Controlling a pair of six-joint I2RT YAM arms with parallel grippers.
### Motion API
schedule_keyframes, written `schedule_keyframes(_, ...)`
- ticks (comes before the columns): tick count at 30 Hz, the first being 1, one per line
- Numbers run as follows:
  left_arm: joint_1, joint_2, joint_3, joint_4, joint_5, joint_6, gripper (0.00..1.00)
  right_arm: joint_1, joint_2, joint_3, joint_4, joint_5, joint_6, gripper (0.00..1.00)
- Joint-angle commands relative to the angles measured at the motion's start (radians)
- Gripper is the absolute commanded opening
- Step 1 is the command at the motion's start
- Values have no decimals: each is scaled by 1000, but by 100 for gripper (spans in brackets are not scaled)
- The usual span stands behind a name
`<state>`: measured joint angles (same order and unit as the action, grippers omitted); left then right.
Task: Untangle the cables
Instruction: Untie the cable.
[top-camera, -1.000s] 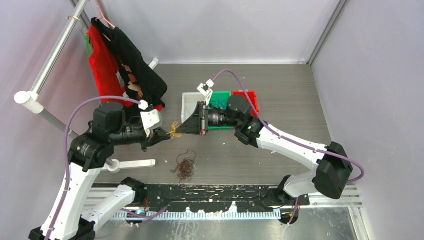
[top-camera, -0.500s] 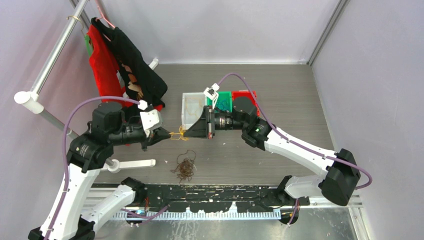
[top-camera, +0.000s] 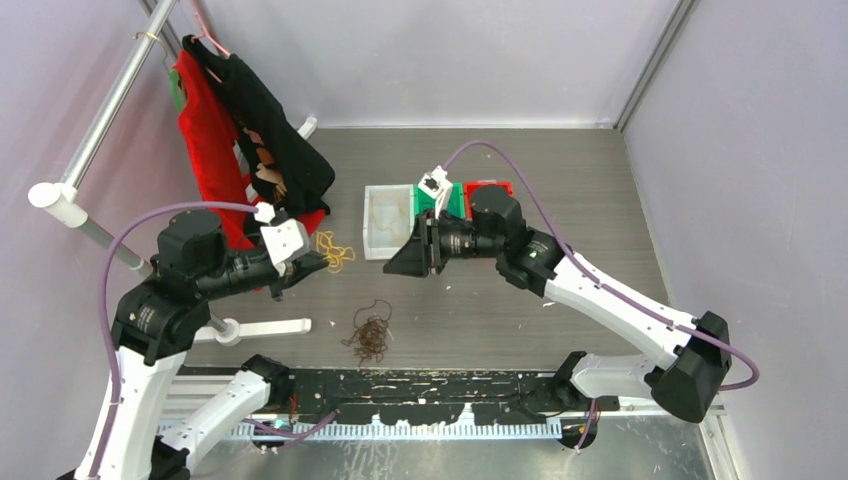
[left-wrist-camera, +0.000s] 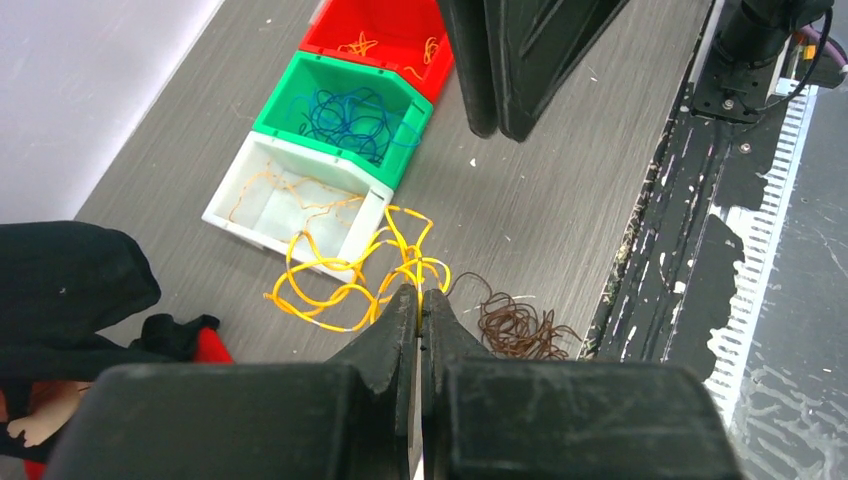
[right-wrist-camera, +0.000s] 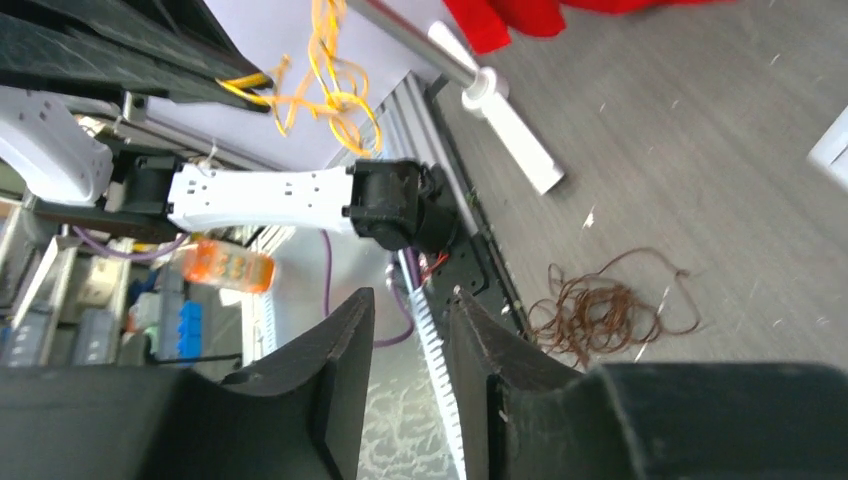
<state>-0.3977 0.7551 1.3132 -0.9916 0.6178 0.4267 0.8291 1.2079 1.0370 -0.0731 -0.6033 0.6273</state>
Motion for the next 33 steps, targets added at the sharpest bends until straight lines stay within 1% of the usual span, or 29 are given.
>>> schedule_keyframes(1, 3, 7, 41, 1, 15, -13, 0, 5, -50, 123, -2, 110, -126, 43)
schedule_keyframes(5, 3, 21, 51, -39, 49, -36, 0, 62, -84, 98, 147, 206, -202, 55)
schedule_keyframes(7, 4, 33, 60, -47, 72, -72, 0, 114, -71, 118, 144, 273, -285, 57)
schedule_keyframes(11, 3, 60, 78, -53, 124, -175, 0, 218, -55, 128, 167, 413, -445, 58)
schedule_keyframes(15, 3, 88, 93, -50, 164, -283, 0, 279, -47, 126, 178, 470, -533, 58)
schedule_keyframes(20, 3, 101, 86, -45, 211, -349, 0, 325, -44, 116, 192, 515, -582, 56)
schedule_keyframes(26, 3, 120, 106, -70, 262, -365, 0, 353, -31, 118, 190, 574, -626, 53)
schedule_keyframes(33, 3, 128, 129, -83, 279, -373, 0, 358, -14, 124, 180, 574, -629, 53)
